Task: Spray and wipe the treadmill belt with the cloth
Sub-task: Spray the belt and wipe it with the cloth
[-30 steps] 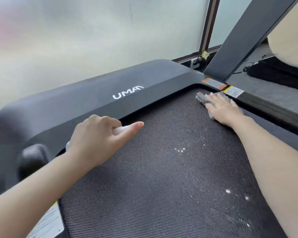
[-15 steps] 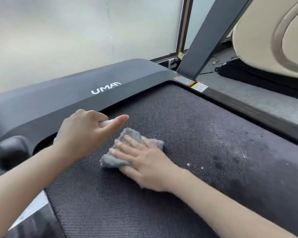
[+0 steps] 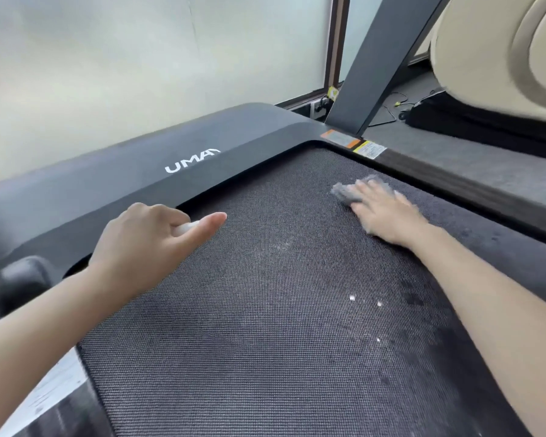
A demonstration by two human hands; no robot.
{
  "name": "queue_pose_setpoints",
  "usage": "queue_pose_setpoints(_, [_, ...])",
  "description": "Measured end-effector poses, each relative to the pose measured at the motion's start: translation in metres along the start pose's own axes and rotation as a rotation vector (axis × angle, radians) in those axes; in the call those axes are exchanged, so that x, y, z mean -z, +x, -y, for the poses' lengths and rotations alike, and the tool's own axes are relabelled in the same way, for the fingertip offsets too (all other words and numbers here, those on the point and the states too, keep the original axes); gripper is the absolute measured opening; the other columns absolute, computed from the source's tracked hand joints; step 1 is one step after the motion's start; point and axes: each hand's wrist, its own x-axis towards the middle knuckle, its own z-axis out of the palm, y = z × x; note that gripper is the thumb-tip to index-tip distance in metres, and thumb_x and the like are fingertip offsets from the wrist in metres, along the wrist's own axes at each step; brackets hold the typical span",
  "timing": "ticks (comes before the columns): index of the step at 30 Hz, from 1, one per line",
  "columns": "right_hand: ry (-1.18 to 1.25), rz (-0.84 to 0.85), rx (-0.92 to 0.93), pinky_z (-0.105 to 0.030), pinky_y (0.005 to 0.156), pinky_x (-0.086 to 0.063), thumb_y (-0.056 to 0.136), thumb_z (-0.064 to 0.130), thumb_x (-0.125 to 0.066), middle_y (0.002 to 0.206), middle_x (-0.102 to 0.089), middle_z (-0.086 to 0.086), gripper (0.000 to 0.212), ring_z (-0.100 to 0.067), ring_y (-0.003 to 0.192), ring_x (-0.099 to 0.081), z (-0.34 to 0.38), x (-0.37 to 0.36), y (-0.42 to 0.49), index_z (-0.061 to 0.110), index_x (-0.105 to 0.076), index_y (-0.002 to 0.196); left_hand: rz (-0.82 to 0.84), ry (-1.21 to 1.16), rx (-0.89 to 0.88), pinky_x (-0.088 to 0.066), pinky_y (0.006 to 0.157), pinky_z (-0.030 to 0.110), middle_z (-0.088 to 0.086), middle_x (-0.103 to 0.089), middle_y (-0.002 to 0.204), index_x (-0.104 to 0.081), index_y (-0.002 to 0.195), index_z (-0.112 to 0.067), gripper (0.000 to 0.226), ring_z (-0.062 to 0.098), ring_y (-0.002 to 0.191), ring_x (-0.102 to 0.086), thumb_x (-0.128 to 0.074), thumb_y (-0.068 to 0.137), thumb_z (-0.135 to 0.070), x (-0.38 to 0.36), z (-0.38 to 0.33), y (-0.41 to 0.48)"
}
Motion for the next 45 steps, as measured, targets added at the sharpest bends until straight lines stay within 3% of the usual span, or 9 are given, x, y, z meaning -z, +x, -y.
queue_pose_setpoints(5, [0.048, -0.041, -0.220, -0.038, 0.119, -0.004, 0.102, 0.040, -0.022, 0.160, -0.006, 0.010, 0.053, -0.009, 0.147, -0.001, -0.056, 0.005, 0.000, 0.025, -0.012, 0.152, -0.002, -0.025, 0.005, -0.046, 0.053, 0.036, 0.015, -0.049, 0.046, -0.047, 0.056, 0.004, 0.099, 0.033, 0.046, -0.049, -0.026, 0.069, -0.091, -0.002, -0.005, 0.002])
queue_pose_setpoints(8, [0.050, -0.046, -0.223, -0.040, 0.119, -0.003, 0.102, 0.040, -0.024, 0.160, -0.004, 0.008, 0.054, -0.010, 0.147, 0.001, -0.045, 0.005, -0.005, 0.026, -0.011, 0.152, 0.014, -0.041, 0.008, -0.043, 0.051, 0.034, 0.018, -0.052, 0.050, -0.047, 0.057, 0.004, 0.100, 0.021, 0.041, -0.040, -0.026, 0.067, -0.093, -0.005, -0.015, 0.005])
queue_pose_setpoints(11, [0.062, -0.029, -0.192, -0.043, 0.119, -0.002, 0.102, 0.041, -0.023, 0.160, -0.003, 0.009, 0.052, -0.011, 0.147, 0.003, -0.034, 0.004, -0.014, 0.030, -0.013, 0.152, 0.057, -0.031, 0.004, -0.043, 0.051, 0.032, 0.005, -0.046, 0.045, -0.039, 0.053, -0.004, 0.090, 0.016, 0.040, -0.039, -0.027, 0.068, -0.091, -0.015, -0.031, 0.011])
queue_pose_setpoints(14, [0.077, -0.031, -0.130, -0.043, 0.119, -0.001, 0.102, 0.041, -0.022, 0.160, -0.001, 0.009, 0.051, -0.010, 0.147, 0.003, -0.009, 0.005, -0.032, 0.032, -0.012, 0.151, 0.089, -0.011, -0.008, -0.030, 0.048, 0.028, -0.005, -0.034, 0.041, -0.028, 0.050, -0.014, 0.077, 0.015, 0.039, -0.034, -0.029, 0.073, -0.088, -0.025, -0.051, 0.013])
queue_pose_setpoints(25, [0.147, 0.017, 0.493, -0.036, 0.114, 0.016, 0.099, 0.048, -0.021, 0.158, 0.003, 0.016, 0.054, 0.001, 0.139, 0.019, 0.177, -0.017, -0.161, 0.038, -0.009, 0.150, 0.063, -0.049, 0.044, -0.030, 0.048, 0.028, -0.004, -0.037, 0.041, -0.029, 0.050, -0.014, 0.075, 0.019, 0.041, -0.039, -0.025, 0.064, -0.088, -0.002, -0.030, -0.009])
queue_pose_setpoints(30, [0.160, -0.084, 0.659, -0.048, 0.118, -0.006, 0.093, 0.051, -0.026, 0.155, -0.028, 0.008, 0.055, -0.013, 0.146, -0.015, 0.226, -0.042, -0.208, 0.035, -0.035, 0.145, 0.071, -0.021, 0.035, -0.029, 0.048, 0.028, -0.005, -0.038, 0.040, -0.029, 0.048, -0.014, 0.076, 0.018, 0.042, -0.042, -0.025, 0.067, -0.087, -0.002, -0.021, -0.022])
queue_pose_setpoints(34, [0.172, -0.022, 0.588, -0.039, 0.118, 0.011, 0.091, 0.055, -0.017, 0.158, -0.008, 0.015, 0.061, -0.002, 0.145, 0.007, 0.209, -0.032, -0.194, 0.038, -0.019, 0.150, 0.047, -0.007, 0.021, -0.026, 0.048, 0.029, -0.004, -0.034, 0.040, -0.029, 0.046, -0.014, 0.076, 0.018, 0.043, -0.038, -0.031, 0.072, -0.085, -0.003, -0.021, -0.027])
queue_pose_setpoints(38, [0.080, -0.015, 0.417, -0.040, 0.119, 0.008, 0.082, 0.062, 0.002, 0.158, 0.002, 0.019, 0.072, 0.002, 0.142, 0.013, 0.167, -0.019, -0.160, 0.040, -0.006, 0.150, 0.016, -0.002, 0.051, -0.036, 0.052, 0.030, -0.001, -0.041, 0.042, -0.034, 0.048, -0.011, 0.077, 0.021, 0.046, -0.045, -0.035, 0.076, -0.084, 0.001, -0.018, -0.026])
queue_pose_setpoints(45, [0.024, 0.003, 0.116, -0.041, 0.120, 0.005, 0.098, 0.053, -0.017, 0.158, 0.006, 0.019, 0.056, 0.000, 0.143, 0.011, 0.084, -0.013, -0.115, 0.040, -0.001, 0.150, 0.028, -0.005, 0.011, -0.035, 0.054, 0.029, -0.003, -0.037, 0.044, -0.030, 0.048, -0.015, 0.074, 0.019, 0.043, -0.040, -0.040, 0.084, -0.078, -0.011, -0.030, -0.018])
